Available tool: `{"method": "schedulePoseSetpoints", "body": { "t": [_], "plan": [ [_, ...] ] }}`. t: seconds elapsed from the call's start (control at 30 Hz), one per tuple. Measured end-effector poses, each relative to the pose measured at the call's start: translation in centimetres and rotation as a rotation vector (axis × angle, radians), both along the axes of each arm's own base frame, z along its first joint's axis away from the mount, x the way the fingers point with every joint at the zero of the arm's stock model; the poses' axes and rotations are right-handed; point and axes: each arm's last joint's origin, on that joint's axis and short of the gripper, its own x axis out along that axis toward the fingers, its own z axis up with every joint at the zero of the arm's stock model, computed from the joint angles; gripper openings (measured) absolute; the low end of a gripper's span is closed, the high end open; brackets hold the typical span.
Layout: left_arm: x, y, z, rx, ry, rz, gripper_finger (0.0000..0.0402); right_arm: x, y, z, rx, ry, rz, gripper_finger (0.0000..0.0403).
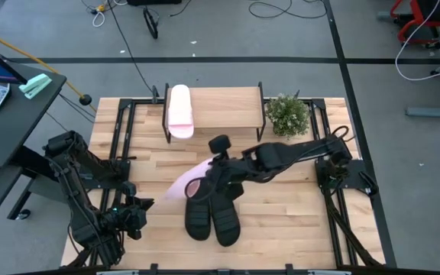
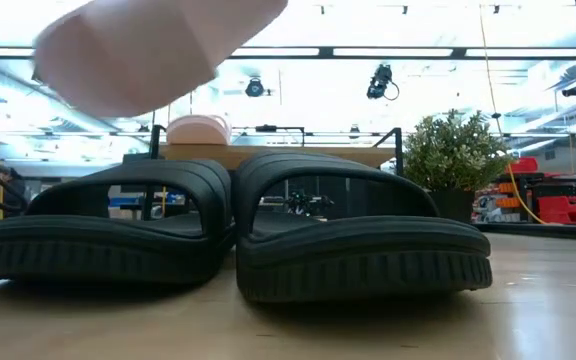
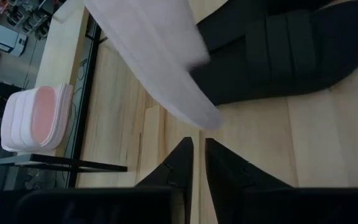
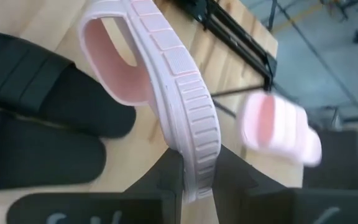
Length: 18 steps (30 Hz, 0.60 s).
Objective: Pick and place slides into the shelf
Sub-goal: Put the pink slide on the shelf
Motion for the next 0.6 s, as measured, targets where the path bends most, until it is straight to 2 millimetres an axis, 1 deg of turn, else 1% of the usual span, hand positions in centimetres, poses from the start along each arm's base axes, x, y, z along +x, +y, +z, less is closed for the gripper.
{"method": "schedulePoseSetpoints", "body": {
  "t": [0.1,0.2,0.33,0.6],
  "plan": [
    [0.3,0.2,0.0,0.005,0.003,0.010,0.0059,-1.2,-0.4,1.4,0.022,0.022,-0.061,0.0059],
    [1.0,0.5,0.0,0.024,0.017,0.015,0.0072,-2.1,-0.6,2.1,0.038,0.043,-0.104,0.0059],
    [2.5,1.2,-0.1,0.045,0.031,0.025,0.0099,-2.4,-0.7,2.1,0.052,0.060,-0.132,0.0059],
    [6.7,3.6,-0.1,0.037,0.034,0.117,0.0165,-2.5,-0.7,2.0,0.056,0.060,-0.150,0.0059]
  ]
}}
